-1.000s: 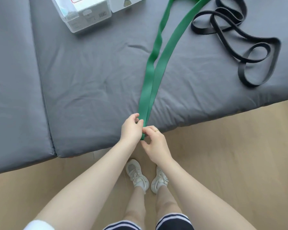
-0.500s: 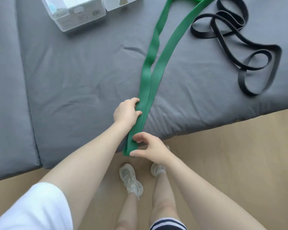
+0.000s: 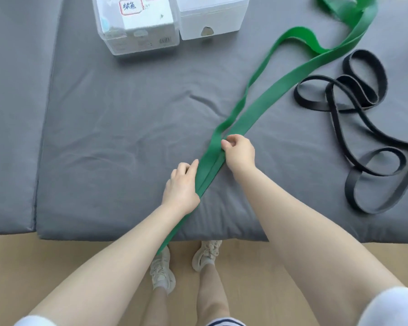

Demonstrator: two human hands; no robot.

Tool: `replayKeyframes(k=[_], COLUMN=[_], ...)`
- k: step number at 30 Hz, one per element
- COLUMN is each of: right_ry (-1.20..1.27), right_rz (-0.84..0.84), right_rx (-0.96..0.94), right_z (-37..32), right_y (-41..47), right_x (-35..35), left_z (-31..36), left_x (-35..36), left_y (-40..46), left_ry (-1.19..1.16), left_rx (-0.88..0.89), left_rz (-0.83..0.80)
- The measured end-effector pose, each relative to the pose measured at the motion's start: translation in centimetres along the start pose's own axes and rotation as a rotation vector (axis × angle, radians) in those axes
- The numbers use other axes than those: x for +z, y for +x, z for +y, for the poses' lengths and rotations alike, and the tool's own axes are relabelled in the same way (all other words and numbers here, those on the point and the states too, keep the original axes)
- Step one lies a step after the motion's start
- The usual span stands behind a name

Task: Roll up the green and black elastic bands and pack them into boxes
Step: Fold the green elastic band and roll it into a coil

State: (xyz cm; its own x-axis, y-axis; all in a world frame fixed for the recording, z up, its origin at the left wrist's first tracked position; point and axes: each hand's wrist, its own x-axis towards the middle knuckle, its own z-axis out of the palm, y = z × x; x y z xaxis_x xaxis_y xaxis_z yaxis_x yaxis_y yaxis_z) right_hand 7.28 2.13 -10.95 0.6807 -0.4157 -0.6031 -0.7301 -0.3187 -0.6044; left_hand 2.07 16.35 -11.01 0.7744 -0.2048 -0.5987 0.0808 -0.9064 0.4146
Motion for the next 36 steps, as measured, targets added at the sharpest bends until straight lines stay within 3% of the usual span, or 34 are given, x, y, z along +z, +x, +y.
replayKeyframes(k=[3,5,9,12,14,16,23,30,33,36], right_ry=[0.055,0.231,0.471,0.374,0.371,0.355,0.164,0.078,-0.047,0.087], right_rz=[0.011,-0.027,-0.081,0.058,0.092,0.100,0.072,0.125,0.159,0.093], right_rx=[0.137,0.213,0.182,0.090,0.150,0.180,-0.048,0.003,-0.006,-0.081], right_z=[-0.5,-0.4,0.3,2.0,2.9,3.1,1.1,1.0,1.1,2.0], right_y=[0.6,1.2,1.5,0.5,0.1,0.7,3.9,4.8,4.7,3.9], right_x=[0.7,0.8,-0.5,-1.0,-1.3,-1.9,-4.0,-3.4,-3.4,-3.5], left_z=[0.9,1.4,1.7,1.9,2.2,2.3,2.5,2.5,2.4,2.0], left_x=[0.4,0.6,0.9,1.1,1.0,0.9,1.0,1.3,1.5,1.0], left_y=[0.5,0.9,1.0,0.7,0.6,0.6,0.8,0.0,-0.3,0.2], left_ry=[-0.045,-0.023,-0.030,0.041,0.104,0.136,0.101,0.168,0.008,-0.095], left_rx=[-0.046,-0.061,-0.042,-0.002,0.005,0.010,0.000,0.054,0.026,-0.028], left_rz=[0.069,0.113,0.150,0.123,0.111,0.102,0.092,0.099,0.115,0.064])
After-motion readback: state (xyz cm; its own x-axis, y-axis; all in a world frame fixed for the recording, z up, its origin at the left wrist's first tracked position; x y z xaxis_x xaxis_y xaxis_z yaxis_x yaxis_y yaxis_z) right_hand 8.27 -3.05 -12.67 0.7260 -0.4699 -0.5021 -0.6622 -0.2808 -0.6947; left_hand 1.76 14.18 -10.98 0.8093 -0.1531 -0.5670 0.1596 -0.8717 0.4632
